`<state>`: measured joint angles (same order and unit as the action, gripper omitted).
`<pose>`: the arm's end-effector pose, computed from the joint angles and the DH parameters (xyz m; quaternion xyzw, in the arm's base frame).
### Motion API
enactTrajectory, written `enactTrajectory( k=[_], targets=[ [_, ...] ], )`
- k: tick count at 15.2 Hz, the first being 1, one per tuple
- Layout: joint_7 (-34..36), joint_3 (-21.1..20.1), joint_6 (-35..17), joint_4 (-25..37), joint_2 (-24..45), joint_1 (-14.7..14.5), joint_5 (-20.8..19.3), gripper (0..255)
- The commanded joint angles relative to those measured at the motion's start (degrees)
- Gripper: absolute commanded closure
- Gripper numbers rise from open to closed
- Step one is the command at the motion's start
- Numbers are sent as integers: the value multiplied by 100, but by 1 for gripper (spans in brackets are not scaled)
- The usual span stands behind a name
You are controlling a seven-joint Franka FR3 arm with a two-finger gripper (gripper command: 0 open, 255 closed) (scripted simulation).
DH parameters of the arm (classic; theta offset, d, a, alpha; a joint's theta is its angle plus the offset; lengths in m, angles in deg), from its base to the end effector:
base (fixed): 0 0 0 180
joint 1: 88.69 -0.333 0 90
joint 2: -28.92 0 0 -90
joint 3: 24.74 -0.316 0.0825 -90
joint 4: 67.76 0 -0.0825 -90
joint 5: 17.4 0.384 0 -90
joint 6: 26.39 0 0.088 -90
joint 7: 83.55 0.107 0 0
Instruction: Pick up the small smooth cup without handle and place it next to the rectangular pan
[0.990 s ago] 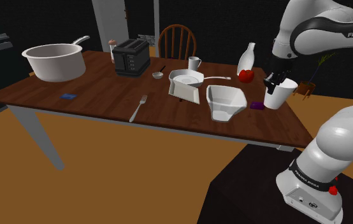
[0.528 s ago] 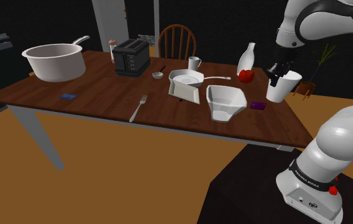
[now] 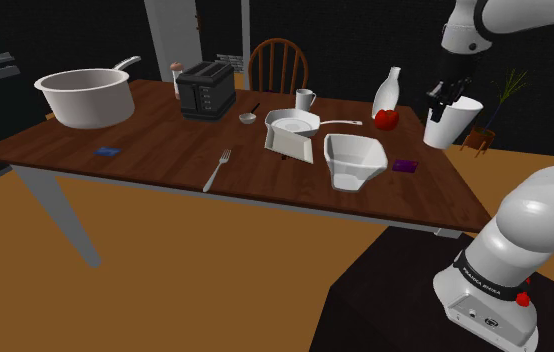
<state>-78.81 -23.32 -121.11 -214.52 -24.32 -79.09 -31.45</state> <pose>0.2653 -0.0777 0.5443 0.9860 -0.1227 0.0048 0.1125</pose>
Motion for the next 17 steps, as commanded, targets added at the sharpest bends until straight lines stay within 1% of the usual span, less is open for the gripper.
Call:
enactTrajectory(
  k=[1, 5, 9, 13, 17],
  targets=[
    [-80, 87, -52, 170, 201, 37, -64, 255],
    [-350, 445, -498, 636, 1031, 152, -290, 255],
    [-626, 776, -857, 1207, 1875, 216, -413, 255],
    [-930, 1084, -1126, 1878, 2727, 245, -426, 255],
    [-1274, 1369, -1304, 2649, 3592, 263, -320, 255]
  ],
)
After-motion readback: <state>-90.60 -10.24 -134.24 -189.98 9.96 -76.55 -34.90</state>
